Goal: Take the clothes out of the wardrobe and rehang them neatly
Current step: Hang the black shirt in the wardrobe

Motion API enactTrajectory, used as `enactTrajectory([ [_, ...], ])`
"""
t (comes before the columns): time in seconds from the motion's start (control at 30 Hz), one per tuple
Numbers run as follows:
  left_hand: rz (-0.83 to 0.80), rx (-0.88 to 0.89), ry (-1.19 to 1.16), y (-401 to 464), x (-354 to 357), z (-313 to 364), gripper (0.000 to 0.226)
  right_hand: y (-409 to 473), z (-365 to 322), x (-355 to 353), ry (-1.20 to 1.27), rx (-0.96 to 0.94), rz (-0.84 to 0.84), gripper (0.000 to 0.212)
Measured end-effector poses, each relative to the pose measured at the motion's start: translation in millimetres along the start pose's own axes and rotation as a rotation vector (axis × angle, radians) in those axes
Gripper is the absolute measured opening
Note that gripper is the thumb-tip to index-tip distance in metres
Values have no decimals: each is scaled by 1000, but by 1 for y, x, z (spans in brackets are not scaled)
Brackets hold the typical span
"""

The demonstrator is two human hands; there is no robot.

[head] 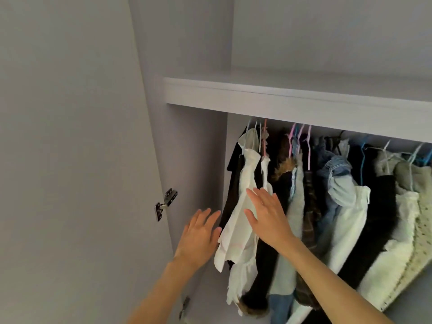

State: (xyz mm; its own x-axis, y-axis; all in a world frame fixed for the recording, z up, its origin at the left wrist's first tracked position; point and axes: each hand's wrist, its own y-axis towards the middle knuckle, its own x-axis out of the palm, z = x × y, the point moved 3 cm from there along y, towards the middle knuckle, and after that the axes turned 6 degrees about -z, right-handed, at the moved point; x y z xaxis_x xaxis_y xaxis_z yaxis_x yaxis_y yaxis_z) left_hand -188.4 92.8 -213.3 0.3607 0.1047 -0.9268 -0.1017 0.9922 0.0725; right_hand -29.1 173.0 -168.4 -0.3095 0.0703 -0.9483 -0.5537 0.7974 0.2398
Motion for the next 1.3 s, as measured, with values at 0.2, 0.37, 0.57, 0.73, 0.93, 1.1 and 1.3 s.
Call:
enactTrajectory([
  [0.2,29,107,-52,58,-13,10,48,55,22,-7,-50,35,81,49],
  [0.37,96,140,-231,96,-12,21,46,101,41,-14,-51,40,21,52],
  [0.57,127,130,-232,146,-2,37,46,120,58,8,-78,-37,-31,68],
  [0.73,209,57,-272,177,2,44,50,118,76,18,1,-91,59,72],
  [0.93,351,-75,-368,202,2,35,21,119,81,23,1,-77,79,62],
  [1.1,485,-89,-421,205,-10,31,19,121,87,27,11,-87,84,56],
  [1.3,611,-93,-447,197,-53,19,17,119,89,25,64,-113,67,64],
])
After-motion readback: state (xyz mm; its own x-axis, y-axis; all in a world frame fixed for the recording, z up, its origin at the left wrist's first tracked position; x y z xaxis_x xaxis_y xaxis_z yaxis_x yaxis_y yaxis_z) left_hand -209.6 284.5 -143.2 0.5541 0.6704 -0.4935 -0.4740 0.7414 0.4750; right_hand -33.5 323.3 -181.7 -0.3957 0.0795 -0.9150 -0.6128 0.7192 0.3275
